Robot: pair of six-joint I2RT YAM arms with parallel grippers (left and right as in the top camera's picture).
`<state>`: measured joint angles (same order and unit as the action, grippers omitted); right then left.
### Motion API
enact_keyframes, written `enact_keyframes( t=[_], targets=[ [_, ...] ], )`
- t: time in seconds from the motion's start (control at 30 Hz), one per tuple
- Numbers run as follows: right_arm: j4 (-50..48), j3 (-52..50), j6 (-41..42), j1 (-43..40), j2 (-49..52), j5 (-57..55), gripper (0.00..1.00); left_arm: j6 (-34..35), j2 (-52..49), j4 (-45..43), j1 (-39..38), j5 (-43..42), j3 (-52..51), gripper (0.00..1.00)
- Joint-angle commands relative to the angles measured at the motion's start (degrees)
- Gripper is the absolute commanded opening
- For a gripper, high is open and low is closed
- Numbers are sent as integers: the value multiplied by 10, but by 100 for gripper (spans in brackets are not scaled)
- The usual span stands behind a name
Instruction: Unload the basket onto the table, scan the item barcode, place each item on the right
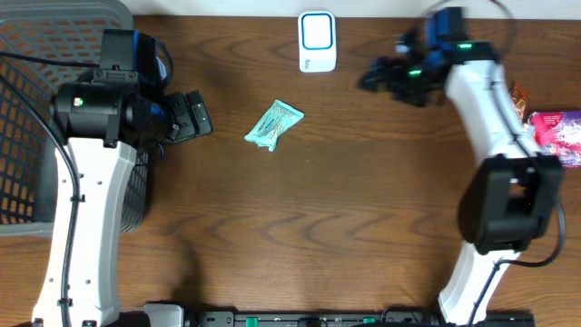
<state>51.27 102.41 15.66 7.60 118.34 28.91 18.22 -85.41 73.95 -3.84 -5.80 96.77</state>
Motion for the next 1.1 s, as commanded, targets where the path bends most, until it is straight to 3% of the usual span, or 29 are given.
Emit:
enact_keyframes(
  t=[0.0, 0.13, 0.3, 0.57, 0.77, 0.93, 1.0, 1.07],
  targets=[
    [-18, -5, 63, 61, 7, 0, 99, 5, 2, 2, 2, 5, 1, 98],
    [-56, -5, 159, 121, 33, -49, 98, 5, 2, 2, 2, 5, 1, 98],
    [-91, -5, 245, 158, 75, -40, 89, 5, 2, 2, 2, 5, 1, 98],
    [-160, -5, 276, 186, 153, 33, 79, 5, 2, 2, 2, 5, 1, 98],
    [-177, -5, 289, 192, 188, 54, 58, 5, 2, 2, 2, 5, 1, 98],
    [-177, -5, 286, 193, 195, 54, 22, 5, 2, 2, 2, 5, 1, 98],
    [-185, -5, 264, 193, 195, 67, 1, 5, 2, 2, 2, 5, 1, 98],
    [-196, -5, 229, 192, 195, 109, 1, 5, 2, 2, 2, 5, 1, 98]
  ],
)
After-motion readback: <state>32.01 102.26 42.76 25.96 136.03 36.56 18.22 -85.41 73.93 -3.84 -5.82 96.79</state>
